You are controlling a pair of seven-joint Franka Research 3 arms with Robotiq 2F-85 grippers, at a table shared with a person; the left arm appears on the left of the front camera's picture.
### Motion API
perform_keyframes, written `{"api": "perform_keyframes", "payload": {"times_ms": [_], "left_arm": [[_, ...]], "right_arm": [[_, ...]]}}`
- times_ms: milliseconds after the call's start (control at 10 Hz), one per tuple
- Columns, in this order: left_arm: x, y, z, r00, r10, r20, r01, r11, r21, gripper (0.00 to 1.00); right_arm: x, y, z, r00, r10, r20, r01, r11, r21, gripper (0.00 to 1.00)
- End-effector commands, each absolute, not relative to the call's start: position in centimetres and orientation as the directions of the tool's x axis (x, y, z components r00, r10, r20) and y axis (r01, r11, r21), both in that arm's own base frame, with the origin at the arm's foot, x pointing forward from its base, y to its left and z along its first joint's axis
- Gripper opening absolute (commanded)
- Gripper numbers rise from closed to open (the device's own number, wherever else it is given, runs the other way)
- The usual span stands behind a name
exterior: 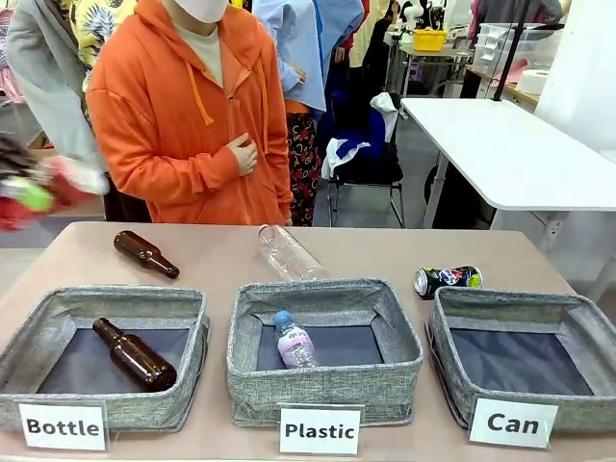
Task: Sort the can waste into the basket.
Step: Pick up the can waste from the table and place it in the right Fabric basket.
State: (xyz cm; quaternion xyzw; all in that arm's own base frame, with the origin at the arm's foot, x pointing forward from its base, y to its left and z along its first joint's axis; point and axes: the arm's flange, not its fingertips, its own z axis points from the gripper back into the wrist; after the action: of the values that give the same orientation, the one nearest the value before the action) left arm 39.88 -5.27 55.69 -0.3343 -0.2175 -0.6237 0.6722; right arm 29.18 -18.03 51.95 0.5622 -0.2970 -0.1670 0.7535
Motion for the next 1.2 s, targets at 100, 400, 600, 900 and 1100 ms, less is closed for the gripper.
{"api": "perform_keyframes", "payload": {"times_ms": [100, 400, 600, 900, 1100], "left_arm": [[50.9, -19.4, 54.1, 0.15, -0.559, 0.815, 0.988, 0.044, -0.151, 0.0], [51.9, -35.8, 50.3, 0.041, -0.638, 0.769, 0.973, -0.151, -0.177, 0.0], [50.1, -44.8, 47.5, 0.003, -0.662, 0.75, 0.95, -0.233, -0.21, 0.0], [47.5, -55.6, 43.8, -0.002, -0.62, 0.785, 0.98, -0.159, -0.123, 0.0], [44.5, -59.9, 41.5, -0.06, -0.634, 0.771, 0.989, -0.14, -0.038, 0.0]], "right_arm": [[22.6, -24.4, 58.2, 0.762, -0.46, 0.455, -0.159, 0.549, 0.821, 1.0], [16.9, -33.8, 60.5, 0.674, -0.474, 0.567, -0.077, 0.718, 0.692, 1.0], [14.9, -38.2, 59.3, 0.606, -0.534, 0.589, -0.053, 0.712, 0.7, 1.0], [14.0, -34.1, 61.2, 0.658, -0.508, 0.555, -0.04, 0.713, 0.7, 1.0], [14.0, -34.1, 61.2, 0.658, -0.508, 0.555, -0.04, 0.713, 0.7, 1.0]]}}
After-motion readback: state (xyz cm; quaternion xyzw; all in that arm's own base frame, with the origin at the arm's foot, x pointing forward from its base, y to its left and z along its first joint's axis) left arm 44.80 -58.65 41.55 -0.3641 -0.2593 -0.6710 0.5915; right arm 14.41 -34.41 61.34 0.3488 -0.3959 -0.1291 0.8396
